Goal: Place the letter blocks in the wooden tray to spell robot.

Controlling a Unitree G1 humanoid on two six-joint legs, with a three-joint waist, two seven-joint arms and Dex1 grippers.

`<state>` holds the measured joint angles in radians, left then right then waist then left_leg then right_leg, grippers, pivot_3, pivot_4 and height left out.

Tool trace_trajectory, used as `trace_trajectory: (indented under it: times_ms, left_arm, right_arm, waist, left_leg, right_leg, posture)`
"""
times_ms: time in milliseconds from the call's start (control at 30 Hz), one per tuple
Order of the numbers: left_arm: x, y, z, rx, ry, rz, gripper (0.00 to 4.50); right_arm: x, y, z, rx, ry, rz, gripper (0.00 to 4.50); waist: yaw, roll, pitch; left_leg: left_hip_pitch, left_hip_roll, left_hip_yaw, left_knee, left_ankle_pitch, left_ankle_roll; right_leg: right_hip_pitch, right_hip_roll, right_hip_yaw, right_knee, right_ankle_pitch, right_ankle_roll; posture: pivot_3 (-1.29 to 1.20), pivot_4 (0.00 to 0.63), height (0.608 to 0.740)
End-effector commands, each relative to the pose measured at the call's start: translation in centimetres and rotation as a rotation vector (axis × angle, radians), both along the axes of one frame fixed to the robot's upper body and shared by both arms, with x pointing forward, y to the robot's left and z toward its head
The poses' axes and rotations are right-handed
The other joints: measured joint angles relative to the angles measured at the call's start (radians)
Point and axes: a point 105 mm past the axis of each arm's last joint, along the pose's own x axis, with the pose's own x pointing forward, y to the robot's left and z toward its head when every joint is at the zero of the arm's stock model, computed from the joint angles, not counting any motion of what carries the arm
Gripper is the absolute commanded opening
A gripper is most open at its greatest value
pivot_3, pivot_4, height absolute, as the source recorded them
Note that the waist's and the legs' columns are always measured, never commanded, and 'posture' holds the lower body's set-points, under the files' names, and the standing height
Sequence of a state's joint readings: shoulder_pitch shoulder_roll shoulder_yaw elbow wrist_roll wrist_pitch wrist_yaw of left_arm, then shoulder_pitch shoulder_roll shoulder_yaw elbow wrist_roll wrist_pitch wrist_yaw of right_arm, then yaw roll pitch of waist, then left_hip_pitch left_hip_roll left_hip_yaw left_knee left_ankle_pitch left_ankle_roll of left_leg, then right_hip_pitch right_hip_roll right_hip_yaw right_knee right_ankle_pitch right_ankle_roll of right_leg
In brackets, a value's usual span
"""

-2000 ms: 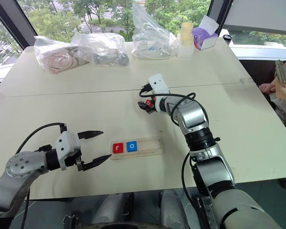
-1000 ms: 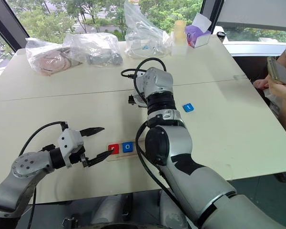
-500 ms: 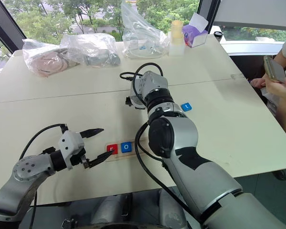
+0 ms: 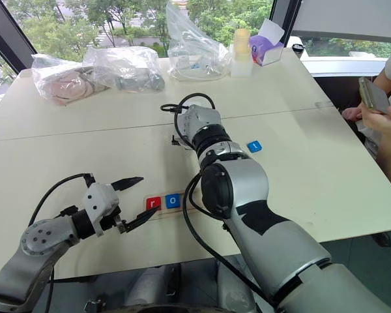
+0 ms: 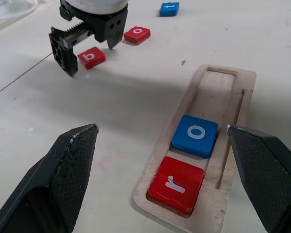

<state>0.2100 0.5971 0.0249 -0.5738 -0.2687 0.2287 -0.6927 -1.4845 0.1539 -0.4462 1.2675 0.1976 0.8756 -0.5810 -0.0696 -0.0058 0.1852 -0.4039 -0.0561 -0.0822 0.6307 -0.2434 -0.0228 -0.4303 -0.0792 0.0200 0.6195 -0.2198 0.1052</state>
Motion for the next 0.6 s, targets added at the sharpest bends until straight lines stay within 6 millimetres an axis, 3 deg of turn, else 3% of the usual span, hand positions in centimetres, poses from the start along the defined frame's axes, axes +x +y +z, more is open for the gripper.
trace_trajectory:
  times_ms: [33,100,167,367,600]
  left_arm:
    - [-0.3,-0.2,1.0,-0.002,-0.052,0.017,4.43]
    - [-0.5,-0.1,1.1,-0.001,-0.054,0.036,4.43]
    - [-1.0,0.0,1.0,-0.002,-0.054,0.062,4.5]
    - [-1.8,-0.1,1.0,-0.011,-0.055,0.118,4.5]
    - [-2.0,-0.2,0.9,-0.018,-0.061,0.146,4.5]
  right_arm:
    - [0.0,0.6,0.1,-0.014,-0.023,0.02,4.5]
    - [0.0,0.7,-0.1,-0.019,-0.024,0.023,4.5]
    - [-0.2,0.9,-0.3,-0.023,-0.025,0.03,3.94]
    - [-0.5,1.7,-0.7,-0.045,-0.026,0.074,1.13]
    - [-0.6,1.6,-0.9,-0.08,-0.017,0.138,1.13]
  waist:
    - [0.0,0.0,0.0]
    - [0.0,0.0,0.0]
    - [-0.001,0.0,0.0]
    - [0.002,0.0,0.0]
    - [0.0,0.0,0.0]
  left_leg:
    - [0.0,0.0,0.0,0.0,0.0,0.0]
    - [0.0,0.0,0.0,0.0,0.0,0.0]
    - [0.0,0.0,0.0,0.0,0.0,0.0]
    - [0.0,0.0,0.0,0.0,0.0,0.0]
    - [0.001,0.0,0.0,0.0,0.0,0.0]
  right_leg:
    - [0.0,0.0,0.0,0.0,0.0,0.0]
    - [0.0,0.0,0.0,0.0,0.0,0.0]
    - [0.0,0.0,0.0,0.0,0.0,0.0]
    - [0.0,0.0,0.0,0.0,0.0,0.0]
    - [0.001,0.001,0.0,0.0,0.0,0.0]
  posture:
    - [0.0,0.15,0.74]
    - [0.0,0.15,0.74]
    - [0.0,0.15,0.74]
    - [0.0,0.15,0.74]
    - [0.0,0.15,0.74]
